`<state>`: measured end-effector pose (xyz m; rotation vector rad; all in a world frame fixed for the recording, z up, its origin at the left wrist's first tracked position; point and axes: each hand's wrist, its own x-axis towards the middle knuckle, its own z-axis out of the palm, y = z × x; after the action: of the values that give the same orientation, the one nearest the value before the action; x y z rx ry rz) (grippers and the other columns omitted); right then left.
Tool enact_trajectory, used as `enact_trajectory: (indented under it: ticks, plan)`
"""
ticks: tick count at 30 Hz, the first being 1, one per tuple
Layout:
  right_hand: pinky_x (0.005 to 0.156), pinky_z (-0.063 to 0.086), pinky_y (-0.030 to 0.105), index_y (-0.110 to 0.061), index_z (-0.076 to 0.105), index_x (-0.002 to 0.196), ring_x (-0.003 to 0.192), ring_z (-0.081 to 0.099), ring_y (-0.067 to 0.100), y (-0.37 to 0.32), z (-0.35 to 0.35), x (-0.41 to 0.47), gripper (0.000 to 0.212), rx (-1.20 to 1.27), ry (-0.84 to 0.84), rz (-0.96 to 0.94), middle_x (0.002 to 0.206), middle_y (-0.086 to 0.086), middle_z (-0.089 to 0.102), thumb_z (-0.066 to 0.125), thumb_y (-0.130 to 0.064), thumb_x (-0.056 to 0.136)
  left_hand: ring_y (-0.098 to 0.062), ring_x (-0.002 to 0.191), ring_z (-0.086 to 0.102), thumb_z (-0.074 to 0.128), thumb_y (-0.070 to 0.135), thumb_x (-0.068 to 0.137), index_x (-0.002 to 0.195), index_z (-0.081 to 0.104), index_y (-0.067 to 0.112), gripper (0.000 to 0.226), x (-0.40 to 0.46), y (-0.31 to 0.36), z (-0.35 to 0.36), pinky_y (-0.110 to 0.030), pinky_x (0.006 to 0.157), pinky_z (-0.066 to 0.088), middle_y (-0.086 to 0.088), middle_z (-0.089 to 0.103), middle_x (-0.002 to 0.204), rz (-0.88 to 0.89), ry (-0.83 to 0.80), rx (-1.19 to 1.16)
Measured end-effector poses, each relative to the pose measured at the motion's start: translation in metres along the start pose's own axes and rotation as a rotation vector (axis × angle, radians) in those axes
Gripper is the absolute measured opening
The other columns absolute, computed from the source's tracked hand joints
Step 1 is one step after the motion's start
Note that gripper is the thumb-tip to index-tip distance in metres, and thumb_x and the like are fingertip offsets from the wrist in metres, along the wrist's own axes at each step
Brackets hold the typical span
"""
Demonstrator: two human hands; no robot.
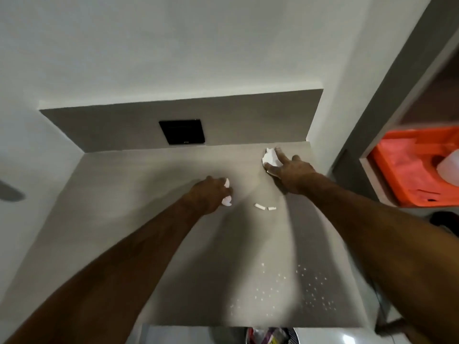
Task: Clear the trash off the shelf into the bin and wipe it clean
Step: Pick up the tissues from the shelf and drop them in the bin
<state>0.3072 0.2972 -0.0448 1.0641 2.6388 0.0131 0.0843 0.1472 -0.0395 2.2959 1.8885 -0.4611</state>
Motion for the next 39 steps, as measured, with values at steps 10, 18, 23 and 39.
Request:
enact_trajectory:
  ticks: [10, 18, 23, 39]
  plan:
    - [0.07, 0.049, 0.031, -0.016, 0.07, 0.097, 0.087, 0.066, 0.036, -0.029, -0.01, -0.027, 0.023, 0.306, 0.205, 0.201, 0.096, 0.014, 0.073, 0.054, -0.029, 0.088, -0.039, 0.089, 0.067, 0.063, 0.022, 0.087, 0.089, 0.07, 0.004, 0.019, -0.007, 0.017, -0.004, -0.037, 0.073, 0.049, -0.02, 0.073, 0.094, -0.272, 0.312, -0.344]
    - [0.053, 0.049, 0.036, -0.02, 0.05, 0.089, 0.056, 0.059, 0.021, -0.096, 0.025, -0.189, 0.018, 0.935, 0.779, 0.469, 0.068, -0.003, 0.062, 0.067, -0.022, 0.085, -0.03, 0.062, 0.068, 0.07, 0.006, 0.084, 0.084, 0.066, 0.01, 0.005, -0.102, 0.147, -0.005, -0.035, 0.057, 0.053, -0.008, 0.073, 0.068, -0.471, 0.855, -0.733]
    - [0.06, 0.047, 0.021, -0.008, 0.067, 0.078, 0.067, 0.062, 0.008, -0.145, 0.107, -0.303, 0.007, 1.037, 0.961, 0.256, 0.086, 0.001, 0.074, 0.074, -0.008, 0.079, -0.01, 0.07, 0.06, 0.057, 0.016, 0.089, 0.086, 0.069, 0.014, 0.013, -0.17, 0.252, 0.064, -0.021, 0.065, 0.045, -0.003, 0.076, 0.076, -0.269, 0.908, -0.652]
    - [0.085, 0.047, 0.025, 0.0, 0.072, 0.096, 0.1, 0.066, 0.036, -0.203, 0.501, -0.284, 0.022, 1.018, -0.111, 0.44, 0.107, 0.021, 0.069, 0.071, -0.003, 0.074, -0.03, 0.101, 0.072, 0.061, 0.005, 0.086, 0.112, 0.073, 0.012, 0.029, -0.101, 0.381, 0.424, -0.035, 0.092, 0.059, -0.013, 0.074, 0.116, -0.714, -0.042, -0.988]
